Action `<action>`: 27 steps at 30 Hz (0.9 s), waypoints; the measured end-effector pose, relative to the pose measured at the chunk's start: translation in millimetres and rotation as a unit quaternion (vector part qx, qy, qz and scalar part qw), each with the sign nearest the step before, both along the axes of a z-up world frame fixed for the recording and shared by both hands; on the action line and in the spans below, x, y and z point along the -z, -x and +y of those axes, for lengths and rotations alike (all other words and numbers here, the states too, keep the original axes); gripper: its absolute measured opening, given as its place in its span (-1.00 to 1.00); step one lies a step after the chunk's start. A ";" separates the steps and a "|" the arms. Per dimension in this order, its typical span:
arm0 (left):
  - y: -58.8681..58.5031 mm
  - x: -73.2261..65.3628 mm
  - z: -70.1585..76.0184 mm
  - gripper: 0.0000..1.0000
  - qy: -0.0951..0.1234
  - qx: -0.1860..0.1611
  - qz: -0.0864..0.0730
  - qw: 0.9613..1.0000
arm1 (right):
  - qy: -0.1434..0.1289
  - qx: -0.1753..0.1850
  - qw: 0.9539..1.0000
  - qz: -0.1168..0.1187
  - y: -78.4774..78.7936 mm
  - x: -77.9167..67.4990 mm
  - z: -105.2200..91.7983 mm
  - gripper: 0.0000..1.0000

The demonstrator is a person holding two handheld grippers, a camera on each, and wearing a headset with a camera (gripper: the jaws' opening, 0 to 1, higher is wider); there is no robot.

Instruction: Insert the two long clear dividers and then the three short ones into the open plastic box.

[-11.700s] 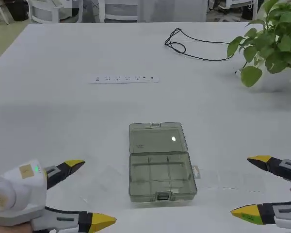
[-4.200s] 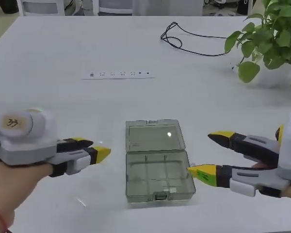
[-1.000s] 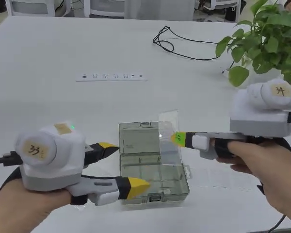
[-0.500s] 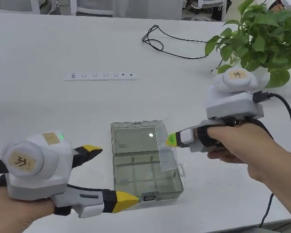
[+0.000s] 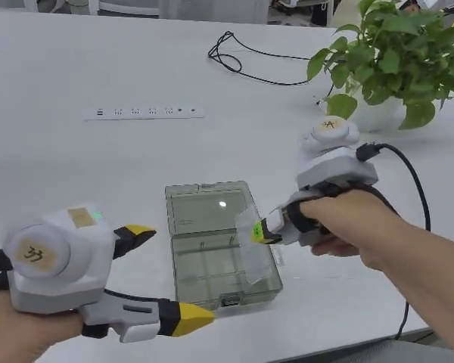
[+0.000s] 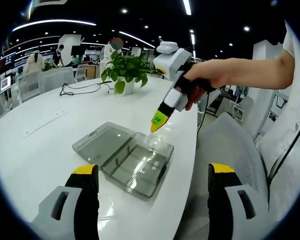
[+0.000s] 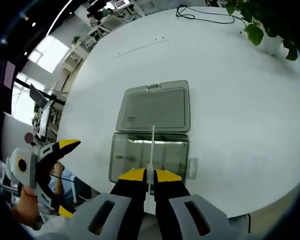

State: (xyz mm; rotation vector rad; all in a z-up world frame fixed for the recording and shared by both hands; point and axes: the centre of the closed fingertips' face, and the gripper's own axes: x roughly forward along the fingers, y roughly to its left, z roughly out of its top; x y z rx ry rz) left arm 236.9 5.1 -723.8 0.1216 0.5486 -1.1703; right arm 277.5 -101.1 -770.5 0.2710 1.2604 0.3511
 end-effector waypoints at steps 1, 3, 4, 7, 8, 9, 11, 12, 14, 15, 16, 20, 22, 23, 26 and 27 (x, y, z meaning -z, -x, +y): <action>-0.1 0.3 0.5 0.85 0.000 0.000 0.000 1.000 | -0.001 0.002 1.000 0.002 -0.3 1.2 0.2 -0.87; -0.7 0.2 1.6 0.85 0.003 -0.001 0.001 1.000 | -0.002 0.006 1.000 0.007 -0.8 3.7 1.8 -0.87; -1.0 0.3 2.0 0.85 0.003 -0.002 0.001 1.000 | 0.000 0.007 1.000 0.010 -0.6 5.1 1.6 -0.87; -2.2 0.1 3.4 0.84 0.004 -0.003 0.001 1.000 | 0.004 0.010 1.000 0.017 0.5 9.4 -0.1 -0.87; -3.1 -0.7 3.5 0.85 0.006 -0.004 0.000 1.000 | 0.000 0.015 1.000 0.023 1.4 11.2 -0.2 -0.87; -4.1 -1.1 3.3 0.85 0.008 -0.005 0.000 1.000 | -0.001 0.016 1.000 0.023 0.7 11.9 -0.7 -0.87; -5.0 -0.6 2.9 0.85 0.008 -0.006 0.001 1.000 | 0.002 0.018 1.000 0.024 -0.2 12.5 -1.2 -0.87; -5.3 -0.4 2.6 0.85 0.009 -0.006 0.001 1.000 | 0.001 0.019 1.000 0.025 -0.4 13.4 -0.7 -0.87; -5.2 -0.1 1.7 0.85 0.010 -0.006 0.002 1.000 | 0.004 0.016 0.999 0.028 0.0 15.1 0.3 -0.87; -4.6 0.3 1.2 0.85 0.010 -0.005 0.004 1.000 | 0.005 0.016 0.999 0.029 -0.4 15.9 0.1 -0.87; -4.1 0.6 0.8 0.84 0.010 -0.005 0.005 1.000 | 0.007 0.015 0.999 0.029 -1.0 16.7 -0.1 -0.87; -2.3 1.9 -0.2 0.84 0.012 -0.004 0.008 1.000 | 0.010 0.015 0.999 0.028 -1.8 18.7 0.0 -0.87; -1.9 2.3 -0.5 0.84 0.013 -0.004 0.010 1.000 | 0.010 0.017 0.999 0.028 -1.7 19.5 -0.2 -0.87; -1.8 2.5 -0.7 0.84 0.013 -0.004 0.010 1.000 | 0.011 0.017 0.999 0.028 -1.3 20.6 -0.1 -0.87; -2.0 2.2 -1.1 0.85 0.016 -0.006 0.011 1.000 | 0.014 0.019 0.999 0.029 -1.2 23.1 -1.1 -0.87; -2.1 2.1 -1.1 0.85 0.016 -0.006 0.012 1.000 | 0.013 0.020 0.999 0.028 -1.3 23.3 -0.9 -0.87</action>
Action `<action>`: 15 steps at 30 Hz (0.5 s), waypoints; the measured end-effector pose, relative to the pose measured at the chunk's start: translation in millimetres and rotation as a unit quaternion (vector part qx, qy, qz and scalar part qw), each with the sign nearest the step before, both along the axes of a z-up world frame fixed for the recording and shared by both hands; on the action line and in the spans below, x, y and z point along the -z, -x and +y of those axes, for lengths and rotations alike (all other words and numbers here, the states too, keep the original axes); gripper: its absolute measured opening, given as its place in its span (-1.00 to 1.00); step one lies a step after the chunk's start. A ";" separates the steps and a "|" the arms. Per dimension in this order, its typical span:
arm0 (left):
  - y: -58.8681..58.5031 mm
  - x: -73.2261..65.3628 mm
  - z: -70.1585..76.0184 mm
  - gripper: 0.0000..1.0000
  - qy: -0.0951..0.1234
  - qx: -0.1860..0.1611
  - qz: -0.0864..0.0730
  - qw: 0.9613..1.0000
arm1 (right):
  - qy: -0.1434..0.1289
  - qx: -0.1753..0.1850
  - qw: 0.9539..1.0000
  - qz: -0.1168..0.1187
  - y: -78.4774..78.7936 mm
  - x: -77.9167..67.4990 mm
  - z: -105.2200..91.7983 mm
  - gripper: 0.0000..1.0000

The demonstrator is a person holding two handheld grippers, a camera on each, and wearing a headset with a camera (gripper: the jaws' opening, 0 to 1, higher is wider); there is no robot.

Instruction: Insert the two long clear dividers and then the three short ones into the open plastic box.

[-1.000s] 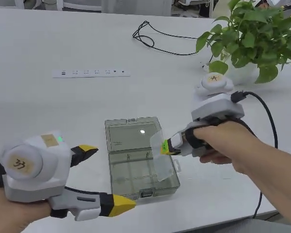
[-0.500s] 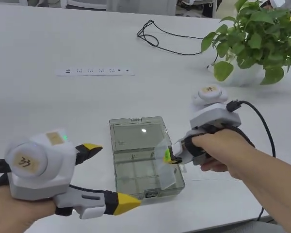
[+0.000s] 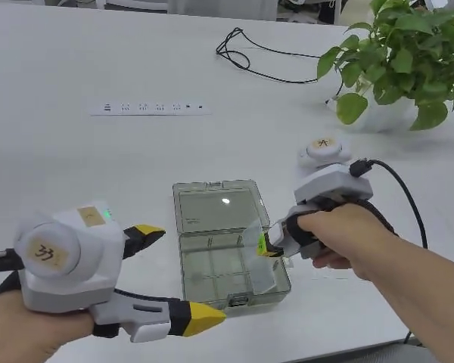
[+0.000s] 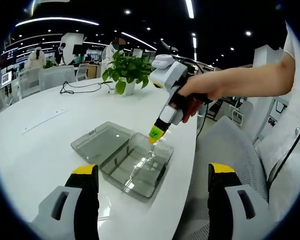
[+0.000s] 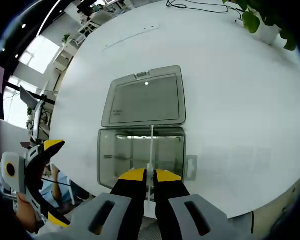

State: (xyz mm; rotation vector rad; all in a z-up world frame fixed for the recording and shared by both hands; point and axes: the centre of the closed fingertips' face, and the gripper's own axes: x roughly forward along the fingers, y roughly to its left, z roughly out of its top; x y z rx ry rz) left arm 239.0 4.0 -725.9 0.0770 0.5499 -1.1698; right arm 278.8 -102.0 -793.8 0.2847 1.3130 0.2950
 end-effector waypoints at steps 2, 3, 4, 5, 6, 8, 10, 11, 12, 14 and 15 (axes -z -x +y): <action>-0.2 -0.1 0.0 0.84 0.001 -0.001 0.001 1.000 | 0.001 -0.002 1.000 -0.001 -0.1 1.1 0.6 -0.87; -0.2 -0.1 -0.1 0.85 0.001 -0.001 0.001 1.000 | 0.000 -0.001 1.000 -0.001 0.0 1.2 0.8 -0.87; -0.1 0.1 -0.1 0.85 0.000 0.000 0.001 1.000 | 0.002 -0.001 1.000 0.000 0.0 1.9 0.6 -0.87; -0.1 0.1 -0.1 0.85 0.000 0.000 0.001 1.000 | 0.003 -0.001 1.000 0.000 0.0 2.4 0.5 -0.87; -0.1 -0.2 -0.2 0.85 0.001 0.000 0.001 1.000 | 0.002 -0.002 1.000 -0.001 0.1 2.9 1.0 -0.87; -0.1 0.1 -0.1 0.85 0.000 0.000 0.001 1.000 | 0.007 -0.003 1.000 -0.001 -0.2 3.8 -0.4 -0.87; -0.1 0.1 -0.4 0.85 0.001 -0.001 0.002 1.000 | 0.005 -0.003 1.000 -0.001 -0.5 4.0 -0.1 -0.87; 0.1 0.1 -0.6 0.85 0.001 -0.001 0.003 1.000 | 0.006 -0.003 1.000 -0.001 -0.6 4.2 -0.2 -0.87; 0.2 0.3 -0.7 0.85 0.000 0.000 0.002 1.000 | 0.004 -0.003 1.000 -0.001 -0.7 4.1 0.4 -0.87; 0.2 0.3 -0.9 0.84 0.000 0.000 0.002 1.000 | 0.007 -0.005 1.000 -0.002 -0.8 4.2 0.5 -0.87; 0.1 -0.1 -1.1 0.85 0.001 0.000 0.002 1.000 | 0.008 -0.007 1.000 -0.003 -1.1 4.1 1.0 -0.87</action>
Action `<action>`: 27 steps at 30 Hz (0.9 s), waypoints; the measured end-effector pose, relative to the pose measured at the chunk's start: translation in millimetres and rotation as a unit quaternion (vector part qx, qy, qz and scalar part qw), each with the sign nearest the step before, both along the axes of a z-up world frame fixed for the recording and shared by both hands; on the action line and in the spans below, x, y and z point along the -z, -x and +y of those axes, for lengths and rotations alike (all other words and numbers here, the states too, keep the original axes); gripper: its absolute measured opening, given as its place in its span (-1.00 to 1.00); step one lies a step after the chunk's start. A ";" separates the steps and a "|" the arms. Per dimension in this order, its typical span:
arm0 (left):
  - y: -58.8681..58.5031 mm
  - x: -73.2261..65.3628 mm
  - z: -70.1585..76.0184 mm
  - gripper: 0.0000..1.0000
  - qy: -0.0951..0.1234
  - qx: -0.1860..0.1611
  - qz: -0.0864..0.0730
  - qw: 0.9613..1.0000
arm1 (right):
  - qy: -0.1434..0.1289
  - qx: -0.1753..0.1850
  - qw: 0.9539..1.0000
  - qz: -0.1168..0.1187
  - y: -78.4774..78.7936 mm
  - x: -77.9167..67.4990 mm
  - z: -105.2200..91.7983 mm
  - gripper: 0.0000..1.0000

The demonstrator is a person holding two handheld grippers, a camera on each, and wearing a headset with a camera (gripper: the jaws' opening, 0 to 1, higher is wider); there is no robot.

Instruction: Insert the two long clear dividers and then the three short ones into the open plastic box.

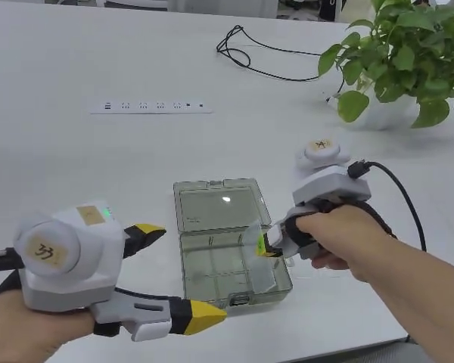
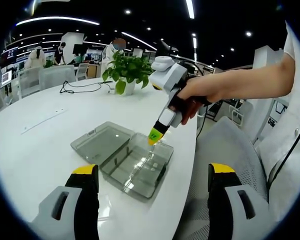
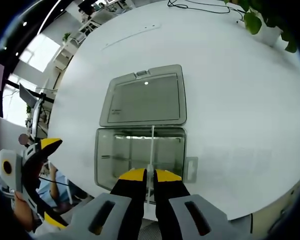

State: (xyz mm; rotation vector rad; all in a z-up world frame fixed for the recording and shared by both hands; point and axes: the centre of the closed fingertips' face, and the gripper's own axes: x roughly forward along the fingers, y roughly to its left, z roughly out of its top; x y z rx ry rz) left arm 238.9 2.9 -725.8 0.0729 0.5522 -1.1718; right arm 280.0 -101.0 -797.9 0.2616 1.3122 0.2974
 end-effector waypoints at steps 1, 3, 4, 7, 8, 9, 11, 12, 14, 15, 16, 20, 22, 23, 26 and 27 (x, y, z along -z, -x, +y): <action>-0.2 -0.2 -0.1 0.85 0.000 0.000 0.000 1.000 | 0.001 -0.002 1.000 0.000 -0.1 -0.1 0.7 -0.87; -0.5 -0.2 0.0 0.85 -0.001 0.000 -0.001 1.000 | 0.007 -0.011 1.000 -0.004 -0.1 -0.1 2.8 -0.87; -0.7 -0.1 0.2 0.85 -0.001 -0.001 -0.001 1.000 | 0.010 -0.014 1.000 -0.005 -0.2 -0.2 3.8 -0.87; -0.8 0.3 0.9 0.85 -0.002 -0.001 0.000 1.000 | 0.019 -0.029 0.999 -0.009 -0.8 0.0 5.7 -0.86; -0.8 0.5 1.0 0.84 -0.002 -0.001 0.001 1.000 | 0.021 -0.032 0.999 -0.010 -0.8 0.0 6.3 -0.86; -0.8 0.9 1.3 0.84 -0.002 -0.001 0.002 1.000 | 0.020 -0.036 0.999 -0.011 -1.0 0.0 8.0 -0.86; -0.9 0.8 1.4 0.84 -0.002 -0.002 0.002 1.000 | 0.022 -0.043 0.999 -0.012 -1.5 1.3 9.9 -0.85; -0.8 0.7 1.3 0.84 -0.002 -0.002 0.002 1.000 | 0.022 -0.043 0.999 -0.013 -1.7 1.6 10.2 -0.85; -0.7 0.8 1.2 0.84 -0.002 -0.003 0.001 1.000 | 0.022 -0.046 0.999 -0.013 -1.9 3.5 11.4 -0.85; -0.7 1.3 1.3 0.84 -0.003 -0.003 0.002 1.000 | 0.022 -0.048 0.999 -0.012 -1.5 4.9 12.2 -0.84; -0.6 1.6 1.3 0.84 -0.003 -0.003 0.002 1.000 | 0.021 -0.048 0.999 -0.012 -1.3 5.5 12.7 -0.84; -0.1 3.4 2.1 0.85 -0.006 -0.004 0.003 1.000 | 0.020 -0.055 0.998 -0.014 -0.1 11.4 14.3 -0.83; -0.1 4.8 3.1 0.86 -0.009 -0.004 0.004 1.000 | 0.020 -0.056 0.998 -0.015 -0.1 15.2 14.1 -0.82; -0.2 5.0 3.4 0.86 -0.009 -0.004 0.005 1.000 | 0.018 -0.056 0.998 -0.015 -0.1 16.3 14.2 -0.82; -0.6 5.9 4.7 0.87 -0.010 -0.005 0.005 1.000 | 0.017 -0.056 0.998 -0.017 -0.3 20.0 14.6 -0.82; -0.6 6.3 4.9 0.87 -0.011 -0.005 0.005 1.000 | 0.016 -0.057 0.998 -0.017 -0.4 20.6 14.7 -0.81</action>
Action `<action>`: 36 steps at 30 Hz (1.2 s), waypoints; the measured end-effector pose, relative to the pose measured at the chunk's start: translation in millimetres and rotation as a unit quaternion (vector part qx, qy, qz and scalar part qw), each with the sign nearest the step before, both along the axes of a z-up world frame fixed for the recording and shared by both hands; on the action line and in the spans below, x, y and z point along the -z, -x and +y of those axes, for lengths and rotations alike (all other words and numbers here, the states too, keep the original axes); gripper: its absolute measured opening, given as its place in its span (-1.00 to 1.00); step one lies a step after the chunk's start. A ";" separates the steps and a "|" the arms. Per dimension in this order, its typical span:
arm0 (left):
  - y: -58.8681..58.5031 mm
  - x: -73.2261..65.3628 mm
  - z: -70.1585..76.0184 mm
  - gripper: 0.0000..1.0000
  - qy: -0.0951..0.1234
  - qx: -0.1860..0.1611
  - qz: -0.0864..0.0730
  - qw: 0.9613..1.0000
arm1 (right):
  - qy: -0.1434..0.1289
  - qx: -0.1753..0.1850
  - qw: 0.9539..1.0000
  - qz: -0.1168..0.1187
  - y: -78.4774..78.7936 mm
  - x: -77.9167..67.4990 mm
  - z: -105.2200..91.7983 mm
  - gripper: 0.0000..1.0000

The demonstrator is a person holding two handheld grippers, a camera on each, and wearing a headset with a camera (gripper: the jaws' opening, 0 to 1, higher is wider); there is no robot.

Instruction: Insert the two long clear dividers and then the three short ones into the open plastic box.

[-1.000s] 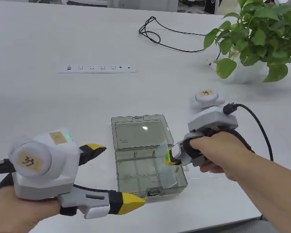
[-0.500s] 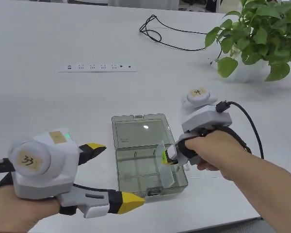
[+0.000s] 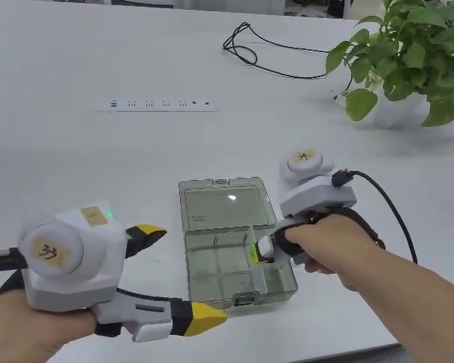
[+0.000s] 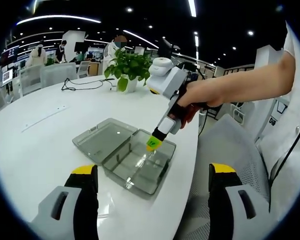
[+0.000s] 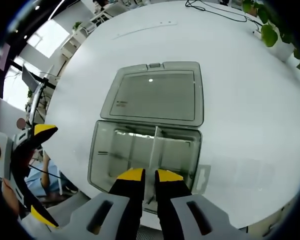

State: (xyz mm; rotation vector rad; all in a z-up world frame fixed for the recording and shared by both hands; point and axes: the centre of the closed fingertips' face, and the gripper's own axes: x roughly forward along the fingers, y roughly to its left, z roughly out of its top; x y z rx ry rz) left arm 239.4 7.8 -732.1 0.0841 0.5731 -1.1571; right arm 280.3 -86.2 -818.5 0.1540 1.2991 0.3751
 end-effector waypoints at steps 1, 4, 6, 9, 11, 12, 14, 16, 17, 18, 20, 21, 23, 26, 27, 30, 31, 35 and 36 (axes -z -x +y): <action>0.0 1.4 0.4 0.87 -0.003 0.001 0.000 1.000 | 0.000 -0.001 1.000 -0.001 0.0 1.3 0.0 -0.81; 0.9 6.0 0.9 0.89 -0.011 0.005 -0.003 1.000 | -0.003 -0.002 1.000 -0.001 0.1 2.7 0.3 -0.81; 1.4 9.2 1.6 0.89 -0.015 0.007 -0.002 1.000 | -0.006 -0.001 1.000 -0.002 0.1 2.7 0.5 -0.80; 0.9 15.1 4.2 0.91 -0.027 0.008 -0.001 1.000 | -0.013 -0.009 1.000 -0.008 -0.1 2.2 0.7 -0.80; 0.5 15.6 5.5 0.91 -0.029 0.007 -0.002 1.000 | -0.022 -0.008 1.000 -0.013 -0.5 1.2 0.0 -0.79; 0.4 15.9 6.1 0.90 -0.030 0.006 -0.001 1.000 | -0.028 -0.007 0.999 -0.015 -0.3 0.3 0.3 -0.79; -0.3 15.9 7.6 0.90 -0.031 0.003 -0.002 1.000 | -0.039 -0.004 0.999 -0.021 -0.7 -3.5 -0.4 -0.78; -0.6 15.6 9.5 0.90 -0.032 0.000 -0.002 0.999 | -0.051 0.000 0.998 -0.029 -1.8 -9.1 -1.1 -0.76; -0.7 15.4 10.4 0.90 -0.032 -0.002 -0.002 0.999 | -0.054 -0.001 0.998 -0.035 -3.0 -11.8 -1.6 -0.73; -0.7 15.5 11.2 0.90 -0.033 -0.004 -0.002 0.999 | -0.058 -0.001 0.997 -0.045 -5.4 -14.7 -1.7 -0.71; -0.2 15.5 13.4 0.90 -0.036 -0.007 -0.002 0.999 | -0.064 -0.002 0.996 -0.054 -6.7 -22.3 -4.0 -0.70; 0.0 15.2 14.7 0.90 -0.036 -0.010 -0.001 0.999 | -0.070 -0.004 0.995 -0.064 -8.6 -27.2 -4.5 -0.70; 0.4 14.9 16.9 0.89 -0.039 -0.015 -0.001 0.999 | -0.072 -0.011 0.994 -0.078 -10.6 -33.8 -6.9 -0.64; 0.5 14.0 20.3 0.89 -0.042 -0.024 0.000 0.999 | -0.080 -0.031 0.991 -0.102 -13.0 -43.6 -8.1 -0.59; 0.7 13.2 21.0 0.88 -0.043 -0.026 0.000 0.999 | -0.080 -0.037 0.990 -0.108 -13.1 -46.1 -9.0 -0.57; 0.7 11.8 24.8 0.87 -0.047 -0.038 -0.001 0.998 | -0.090 -0.051 0.986 -0.131 -16.0 -56.7 -11.9 -0.51; 0.7 11.3 25.9 0.87 -0.048 -0.041 -0.001 0.998 | -0.091 -0.052 0.985 -0.134 -15.7 -59.1 -13.5 -0.50; 1.7 10.5 31.3 0.86 -0.053 -0.057 0.002 0.997 | -0.101 -0.073 0.980 -0.155 -13.2 -70.2 -18.2 -0.43; 2.1 10.4 32.3 0.85 -0.054 -0.060 0.003 0.997 | -0.104 -0.077 0.978 -0.161 -13.0 -72.9 -19.3 -0.41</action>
